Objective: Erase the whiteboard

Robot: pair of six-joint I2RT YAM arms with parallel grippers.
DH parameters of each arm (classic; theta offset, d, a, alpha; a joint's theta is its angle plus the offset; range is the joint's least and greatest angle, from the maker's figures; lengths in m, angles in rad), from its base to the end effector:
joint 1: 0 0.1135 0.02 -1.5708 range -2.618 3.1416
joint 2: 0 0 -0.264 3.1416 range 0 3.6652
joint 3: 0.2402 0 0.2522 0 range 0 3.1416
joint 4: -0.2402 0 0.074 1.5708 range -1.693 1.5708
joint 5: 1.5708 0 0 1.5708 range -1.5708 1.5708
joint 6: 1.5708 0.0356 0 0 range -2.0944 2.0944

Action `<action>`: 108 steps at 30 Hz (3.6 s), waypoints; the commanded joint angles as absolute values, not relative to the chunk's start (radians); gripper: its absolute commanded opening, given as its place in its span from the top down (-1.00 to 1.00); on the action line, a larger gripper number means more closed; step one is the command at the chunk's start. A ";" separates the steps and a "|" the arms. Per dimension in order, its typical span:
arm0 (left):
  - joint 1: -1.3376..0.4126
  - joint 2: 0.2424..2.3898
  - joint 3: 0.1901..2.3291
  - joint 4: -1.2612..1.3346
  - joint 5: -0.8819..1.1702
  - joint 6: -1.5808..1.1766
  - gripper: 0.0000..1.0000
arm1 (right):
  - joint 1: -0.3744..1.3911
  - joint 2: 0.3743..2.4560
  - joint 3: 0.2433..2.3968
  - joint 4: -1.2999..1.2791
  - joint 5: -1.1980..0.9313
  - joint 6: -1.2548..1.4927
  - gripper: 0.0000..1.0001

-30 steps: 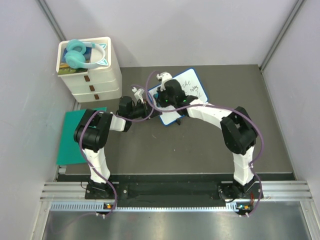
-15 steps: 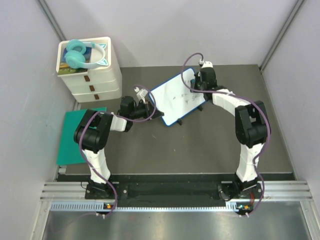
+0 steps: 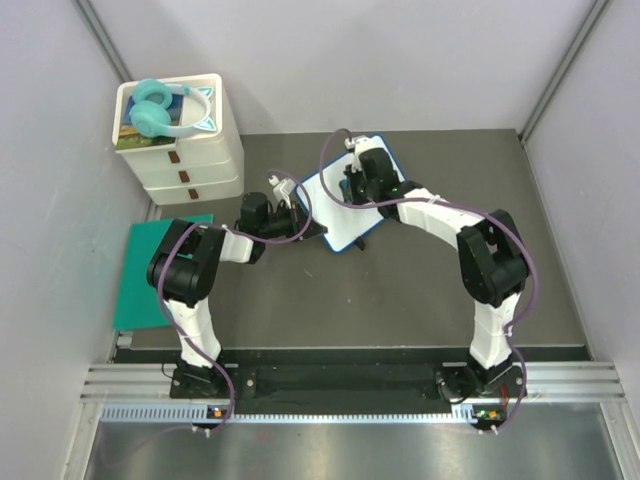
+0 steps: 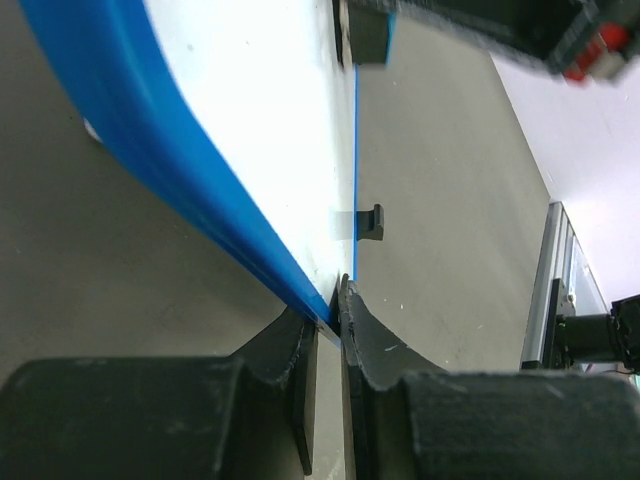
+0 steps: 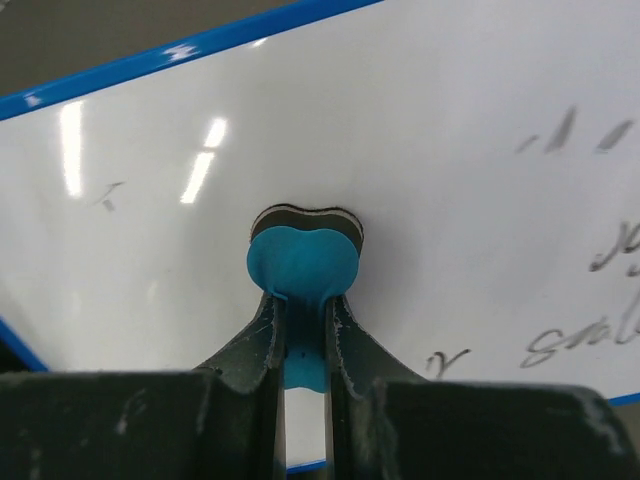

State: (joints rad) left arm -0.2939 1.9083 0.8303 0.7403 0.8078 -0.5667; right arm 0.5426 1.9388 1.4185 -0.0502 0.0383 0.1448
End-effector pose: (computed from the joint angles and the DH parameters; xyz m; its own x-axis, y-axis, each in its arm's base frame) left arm 0.3459 -0.1316 0.1425 -0.7254 -0.1681 -0.6675 0.5493 0.4429 -0.7086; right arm 0.3857 0.2310 0.2309 -0.5281 -0.1501 -0.8358 -0.4165 0.9035 0.1010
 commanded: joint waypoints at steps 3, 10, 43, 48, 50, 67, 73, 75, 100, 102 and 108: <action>-0.337 1.878 0.828 0.719 0.902 -0.459 1.00 | 0.626 2.029 1.448 -0.205 -0.082 0.172 1.00; -0.337 1.878 0.830 0.710 0.897 -0.451 1.00 | 0.511 2.086 1.563 -0.245 -0.003 0.233 1.00; -0.339 1.853 0.827 0.675 0.893 -0.430 1.00 | 0.302 2.097 1.447 -0.376 0.060 0.460 1.00; -0.339 1.842 0.825 0.675 0.896 -0.430 1.00 | 0.278 2.062 1.352 -0.299 0.052 0.515 1.00; -0.339 1.838 0.822 0.675 0.896 -0.431 1.00 | 0.267 2.066 1.342 -0.291 0.029 0.522 1.00; -0.339 1.847 0.830 0.690 0.900 -0.440 1.00 | 0.468 1.999 1.250 -0.124 -0.120 0.500 1.00; -0.339 1.848 0.828 0.690 0.899 -0.440 1.00 | 0.595 1.993 1.223 -0.092 -0.133 0.528 1.00; -0.339 1.850 0.830 0.690 0.899 -0.440 1.00 | 0.621 2.002 1.241 -0.107 -0.117 0.528 1.00; -0.347 1.850 0.825 0.670 0.899 -0.417 1.00 | 0.316 2.106 1.667 -0.210 -0.113 0.472 1.00; -0.348 1.850 0.825 0.667 0.897 -0.416 1.00 | 0.314 2.124 1.722 -0.222 -0.107 0.468 1.00; -0.348 1.847 0.825 0.660 0.899 -0.411 1.00 | 0.273 2.207 1.802 -0.282 -0.124 0.498 1.00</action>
State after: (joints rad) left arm -0.3180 1.8732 0.8284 0.6731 0.8295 -0.4992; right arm 0.3000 2.1307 1.7363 -0.2989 -0.1352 0.4892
